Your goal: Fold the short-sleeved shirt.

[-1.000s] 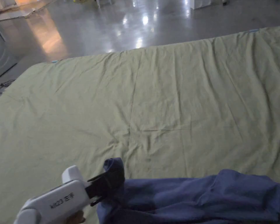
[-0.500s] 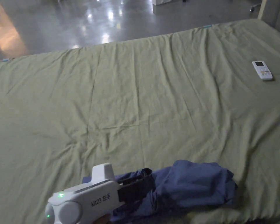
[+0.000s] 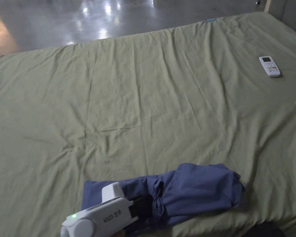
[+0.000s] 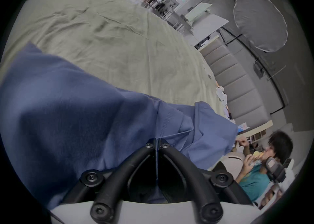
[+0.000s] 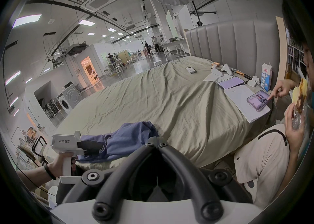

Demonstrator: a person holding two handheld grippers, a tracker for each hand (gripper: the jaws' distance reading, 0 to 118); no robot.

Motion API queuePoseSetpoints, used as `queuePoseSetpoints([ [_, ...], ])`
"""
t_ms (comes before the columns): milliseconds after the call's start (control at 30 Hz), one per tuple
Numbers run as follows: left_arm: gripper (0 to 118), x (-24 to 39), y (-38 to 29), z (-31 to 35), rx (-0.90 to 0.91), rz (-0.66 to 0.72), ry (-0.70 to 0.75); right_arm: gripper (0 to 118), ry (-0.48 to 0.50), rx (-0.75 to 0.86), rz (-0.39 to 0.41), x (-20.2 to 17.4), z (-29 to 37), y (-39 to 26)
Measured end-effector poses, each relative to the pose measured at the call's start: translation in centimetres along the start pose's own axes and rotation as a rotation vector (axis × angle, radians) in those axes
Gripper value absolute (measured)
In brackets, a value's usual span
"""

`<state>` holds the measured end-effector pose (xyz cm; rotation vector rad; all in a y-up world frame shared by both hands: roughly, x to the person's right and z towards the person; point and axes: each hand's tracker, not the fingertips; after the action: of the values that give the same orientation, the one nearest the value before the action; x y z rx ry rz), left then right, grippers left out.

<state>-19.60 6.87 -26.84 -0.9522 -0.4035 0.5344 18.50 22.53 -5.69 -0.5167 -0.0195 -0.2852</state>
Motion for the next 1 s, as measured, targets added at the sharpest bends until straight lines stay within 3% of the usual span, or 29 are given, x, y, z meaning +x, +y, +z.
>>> queuePoseSetpoints([
  [133, 3, -0.3, 1.8, 1.9, -0.017, 0.013, -0.032, 0, 0.01, -0.014, 0.02, -0.5, -0.4, 0.2],
  [167, 12, -0.3, 2.2, 3.1, -0.004, -0.036, -0.044, 0, 0.017, -0.016, 0.024, -0.1, -0.4, -0.1],
  [200, 30, -0.6, 2.6, 4.8, 0.042, -0.08, -0.044, 0, 0.022, -0.016, 0.032, -0.1, -0.4, -0.1],
  [267, 82, -1.9, 3.4, 8.4, 0.133, -0.099, 0.03, 0, 0.032, -0.01, 0.047, -0.4, -0.6, -0.1],
  [333, 89, -4.6, 4.4, 11.6, 0.181, -0.015, 0.018, 0, 0.055, -0.019, 0.046, -0.2, -1.1, -0.4],
  [400, 89, -7.7, 5.0, 14.0, 0.204, 0.139, -0.038, 0, 0.07, -0.028, 0.045, -0.5, -1.6, -0.6],
  [467, 90, -10.1, 5.4, 15.0, 0.174, 0.276, 0.012, 0, 0.097, -0.046, 0.034, -1.0, -1.9, -0.4],
  [600, 89, -13.6, 4.6, 12.2, 0.13, 0.399, -0.005, 0, 0.119, -0.06, 0.05, -1.8, -2.0, -0.8],
  [700, 83, -14.1, 4.2, 10.4, 0.138, 0.463, -0.14, 0, 0.119, -0.06, 0.087, -2.6, -1.6, -0.8],
  [733, 67, -14.0, 4.3, 10.1, 0.139, 0.501, -0.167, 0, 0.115, -0.059, 0.096, -2.9, -1.5, -0.8],
  [767, 33, -13.8, 4.4, 9.6, 0.114, 0.529, -0.177, 0, 0.113, -0.059, 0.099, -2.9, -1.4, -0.9],
  [800, 17, -13.4, 4.3, 8.9, 0.086, 0.507, -0.146, 0, 0.112, -0.061, 0.099, -2.9, -1.4, -0.9],
  [867, 12, -12.1, 4.0, 8.1, 0.073, 0.393, -0.088, 0, 0.113, -0.069, 0.095, -2.6, -1.5, -1.3],
  [1000, 9, -12.8, 3.6, 9.4, 0.149, 0.518, -0.159, 0, 0.098, -0.069, 0.116, -2.9, -1.2, -1.1],
])
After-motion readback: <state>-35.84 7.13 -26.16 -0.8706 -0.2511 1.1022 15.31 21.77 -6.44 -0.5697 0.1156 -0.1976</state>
